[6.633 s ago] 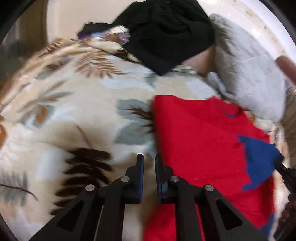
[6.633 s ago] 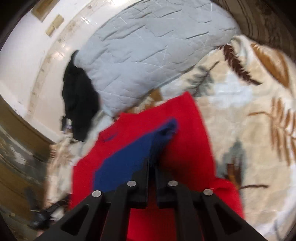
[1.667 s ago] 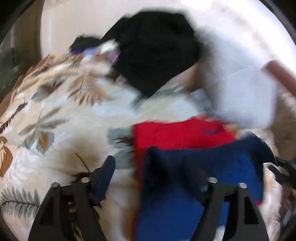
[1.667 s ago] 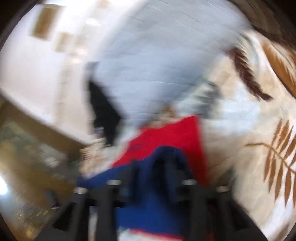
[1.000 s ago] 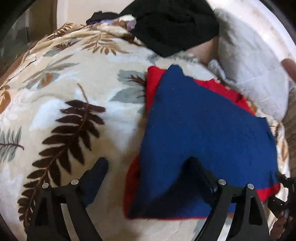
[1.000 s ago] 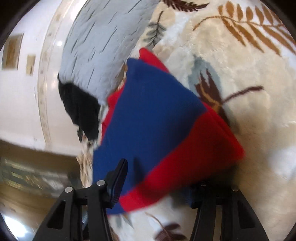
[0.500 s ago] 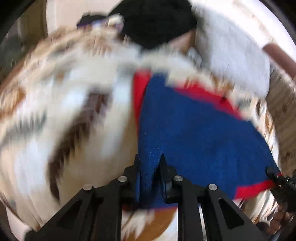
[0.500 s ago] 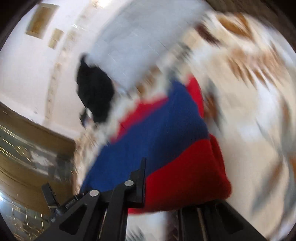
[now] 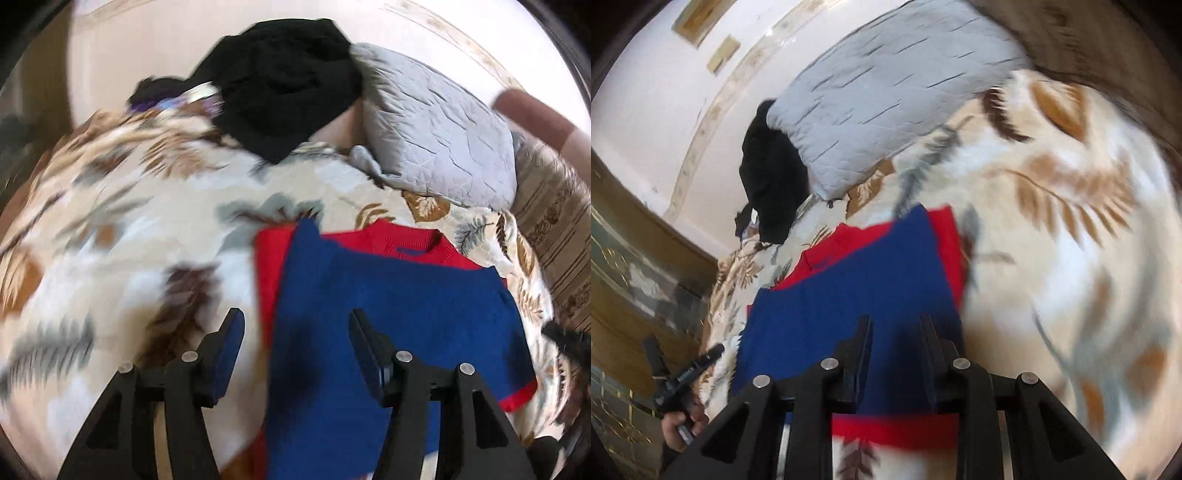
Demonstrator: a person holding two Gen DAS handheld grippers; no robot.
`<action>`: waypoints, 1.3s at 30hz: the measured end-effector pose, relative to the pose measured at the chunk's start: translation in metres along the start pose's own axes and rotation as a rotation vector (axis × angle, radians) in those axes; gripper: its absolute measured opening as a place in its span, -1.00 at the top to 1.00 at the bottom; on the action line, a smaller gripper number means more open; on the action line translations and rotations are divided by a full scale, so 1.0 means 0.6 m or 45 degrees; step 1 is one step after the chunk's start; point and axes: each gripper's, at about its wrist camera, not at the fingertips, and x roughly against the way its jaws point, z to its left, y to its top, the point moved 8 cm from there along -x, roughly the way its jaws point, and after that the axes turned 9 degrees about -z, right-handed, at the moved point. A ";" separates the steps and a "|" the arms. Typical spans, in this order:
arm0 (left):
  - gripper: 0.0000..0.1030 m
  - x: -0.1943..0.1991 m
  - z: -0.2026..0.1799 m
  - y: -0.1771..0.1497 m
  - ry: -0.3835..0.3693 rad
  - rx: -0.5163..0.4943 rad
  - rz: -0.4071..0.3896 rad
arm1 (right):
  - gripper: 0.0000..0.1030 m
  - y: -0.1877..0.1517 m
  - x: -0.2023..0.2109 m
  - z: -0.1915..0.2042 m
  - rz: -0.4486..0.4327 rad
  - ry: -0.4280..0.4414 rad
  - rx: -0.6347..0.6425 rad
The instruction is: Fold small clothes
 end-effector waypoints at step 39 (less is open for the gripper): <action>0.25 -0.086 0.017 0.018 0.029 0.045 0.061 | -0.44 0.041 -0.121 -0.083 0.112 -0.151 0.025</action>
